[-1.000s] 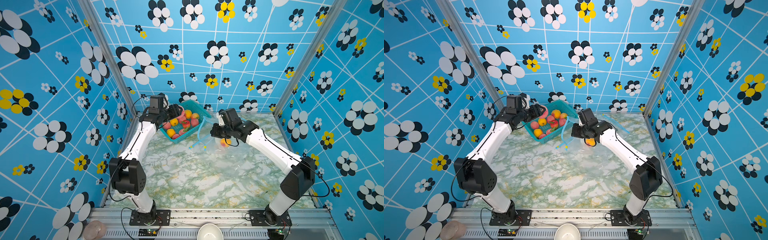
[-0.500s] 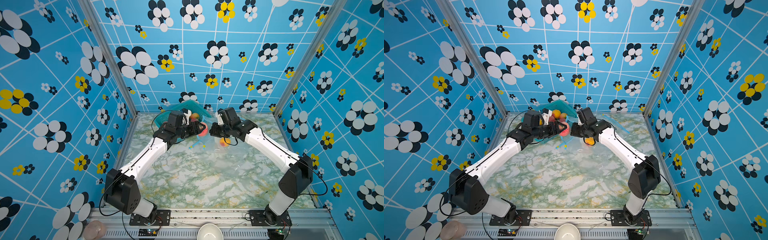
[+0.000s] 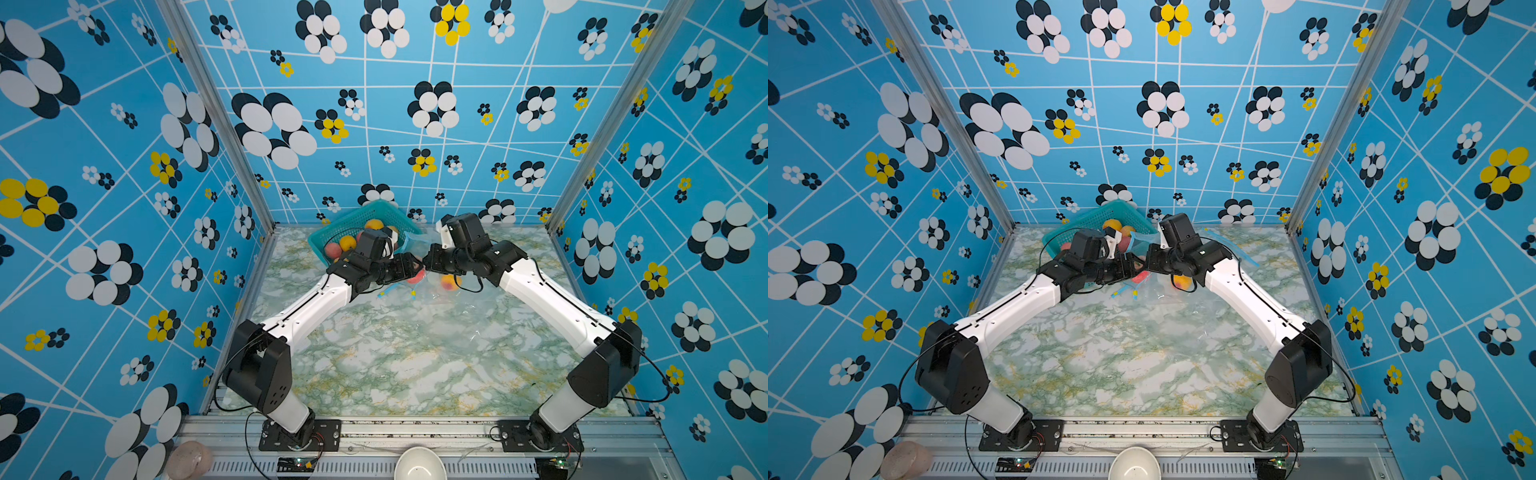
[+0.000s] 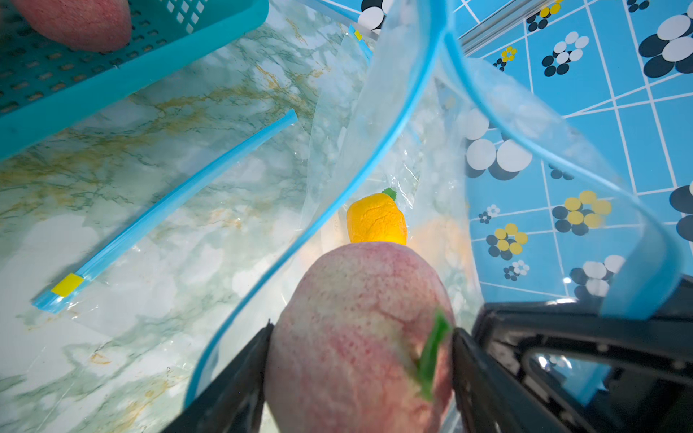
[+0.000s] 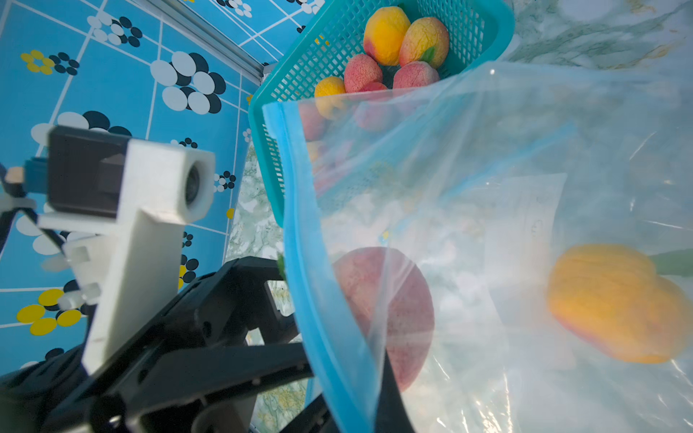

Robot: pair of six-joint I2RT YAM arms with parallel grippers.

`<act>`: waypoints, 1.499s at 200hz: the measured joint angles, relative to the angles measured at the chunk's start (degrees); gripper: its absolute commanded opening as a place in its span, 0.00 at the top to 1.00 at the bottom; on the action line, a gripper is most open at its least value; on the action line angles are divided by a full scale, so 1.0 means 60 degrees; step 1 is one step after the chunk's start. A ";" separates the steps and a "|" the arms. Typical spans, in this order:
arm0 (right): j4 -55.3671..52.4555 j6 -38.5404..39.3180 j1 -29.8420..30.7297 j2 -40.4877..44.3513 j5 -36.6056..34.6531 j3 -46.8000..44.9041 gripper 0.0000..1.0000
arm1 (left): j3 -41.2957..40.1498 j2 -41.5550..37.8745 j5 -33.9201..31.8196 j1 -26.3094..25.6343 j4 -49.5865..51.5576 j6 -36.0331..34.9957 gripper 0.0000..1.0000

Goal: Place the peach in a zip-top bag and seal the zipper
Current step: Place the peach in the zipper food storage bag, then pick up the peach from the basket.

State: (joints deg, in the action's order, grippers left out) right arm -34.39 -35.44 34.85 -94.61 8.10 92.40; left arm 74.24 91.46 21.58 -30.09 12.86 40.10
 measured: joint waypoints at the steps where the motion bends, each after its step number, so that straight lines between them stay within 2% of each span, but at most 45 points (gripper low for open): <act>1: 0.0000 0.0000 0.0004 0.0004 0.0000 0.0000 1.00 | 0.0004 0.0004 0.0000 0.0000 0.0004 -0.0004 0.23; 84: 0.0127 -0.0029 0.0000 0.0171 -0.0044 -0.0259 1.00 | 0.0572 0.0157 -0.0284 -0.0098 0.0732 -0.0117 0.18; 126: 0.0193 -0.0029 0.0004 0.0171 -0.0047 -0.0342 1.00 | 0.0889 0.0157 -0.0481 -0.0098 0.1235 -0.0350 0.20; 161: 0.0251 -0.0029 -0.0007 0.0175 -0.0066 -0.0608 1.00 | 0.1781 0.0033 -0.0772 -0.0146 0.1796 -0.1111 0.24; 196: 0.0240 -0.0029 -0.0026 0.0175 -0.0069 -0.0790 1.00 | 0.2375 -0.0484 -0.1574 0.0055 0.2357 -0.2095 0.28; 227: 0.0262 -0.0029 -0.0026 0.0175 -0.0073 -0.0790 1.00 | 0.2728 -0.0284 -0.2659 0.0929 0.3162 -0.3049 0.27; 261: 0.0284 -0.0029 -0.0026 0.0175 -0.0069 -0.0790 1.00 | 0.3548 0.1122 -0.4324 0.1920 0.3949 -0.3978 0.26; 300: 0.0284 -0.0029 -0.0026 0.0171 -0.0066 -0.0790 1.00 | 0.4419 0.3089 -0.5679 0.2317 0.4510 -0.4790 0.26</act>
State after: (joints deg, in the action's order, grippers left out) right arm -32.69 -35.62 34.70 -93.58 7.70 87.66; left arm 100.75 110.00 -12.49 -16.19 39.92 11.35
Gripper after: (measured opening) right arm 0.049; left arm 0.737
